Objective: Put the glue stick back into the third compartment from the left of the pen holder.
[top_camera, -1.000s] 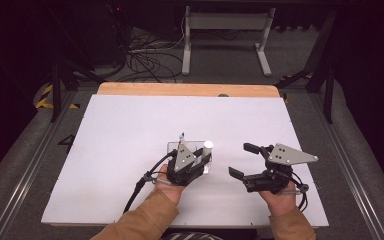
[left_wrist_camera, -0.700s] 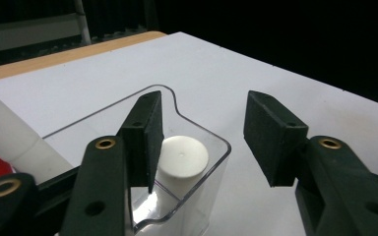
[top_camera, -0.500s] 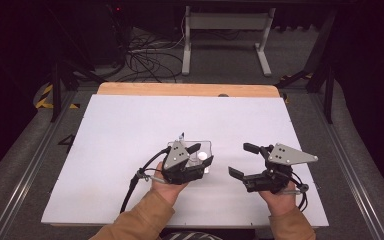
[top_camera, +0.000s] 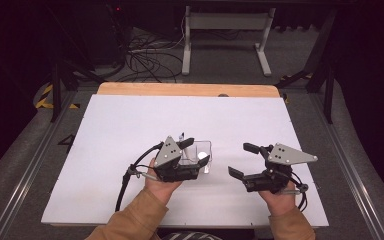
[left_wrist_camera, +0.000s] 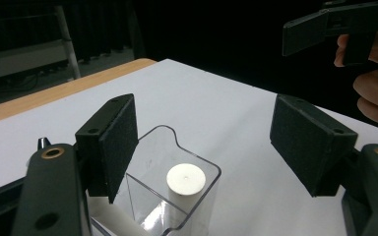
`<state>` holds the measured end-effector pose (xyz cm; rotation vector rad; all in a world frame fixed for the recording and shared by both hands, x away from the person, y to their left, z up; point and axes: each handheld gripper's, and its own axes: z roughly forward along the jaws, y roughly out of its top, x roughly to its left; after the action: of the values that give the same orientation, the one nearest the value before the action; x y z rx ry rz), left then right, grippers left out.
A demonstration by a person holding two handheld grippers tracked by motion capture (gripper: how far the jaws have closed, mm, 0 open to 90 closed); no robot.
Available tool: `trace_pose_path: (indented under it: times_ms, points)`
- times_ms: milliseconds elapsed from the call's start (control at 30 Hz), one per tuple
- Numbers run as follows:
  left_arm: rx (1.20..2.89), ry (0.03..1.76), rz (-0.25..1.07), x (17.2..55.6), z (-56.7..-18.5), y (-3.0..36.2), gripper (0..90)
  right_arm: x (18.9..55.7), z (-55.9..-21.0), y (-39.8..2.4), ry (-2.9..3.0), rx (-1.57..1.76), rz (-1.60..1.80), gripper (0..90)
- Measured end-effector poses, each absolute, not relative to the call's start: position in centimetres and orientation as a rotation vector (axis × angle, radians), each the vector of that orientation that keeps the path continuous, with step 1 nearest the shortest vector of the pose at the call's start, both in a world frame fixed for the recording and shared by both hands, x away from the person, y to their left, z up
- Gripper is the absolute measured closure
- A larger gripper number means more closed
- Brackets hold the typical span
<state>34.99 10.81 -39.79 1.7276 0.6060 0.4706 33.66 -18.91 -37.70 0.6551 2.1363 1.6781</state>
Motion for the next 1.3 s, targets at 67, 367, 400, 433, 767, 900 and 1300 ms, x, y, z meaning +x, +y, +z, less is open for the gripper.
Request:
trace_pose_path:
  times_ms: [67,367,400,433,767,900,1300]
  points:
    - [1.727,0.602,0.478,35.0,-39.7,11.0,26.6,33.6,-37.7,-18.9,2.135,0.652,1.676,10.5]
    - [1.75,0.589,0.495,34.9,-38.6,13.1,17.9,33.7,-37.7,-19.0,2.133,0.652,1.67,10.3]
    - [1.748,0.601,0.488,34.8,-38.4,13.6,17.9,33.6,-37.7,-19.0,2.134,0.655,1.671,10.2]
    - [1.744,0.608,0.483,34.8,-38.3,14.5,16.0,33.7,-37.7,-19.0,2.131,0.648,1.667,10.1]
    - [1.739,0.635,0.505,34.1,-37.8,19.0,12.7,33.7,-38.1,-19.1,2.13,0.635,1.647,9.0]
    - [1.736,0.636,0.529,33.7,-37.8,20.2,12.0,33.8,-38.4,-19.4,2.13,0.648,1.651,8.7]
    - [1.758,0.652,0.573,32.6,-39.1,24.2,10.6,33.6,-39.4,-20.4,2.118,0.657,1.651,8.5]
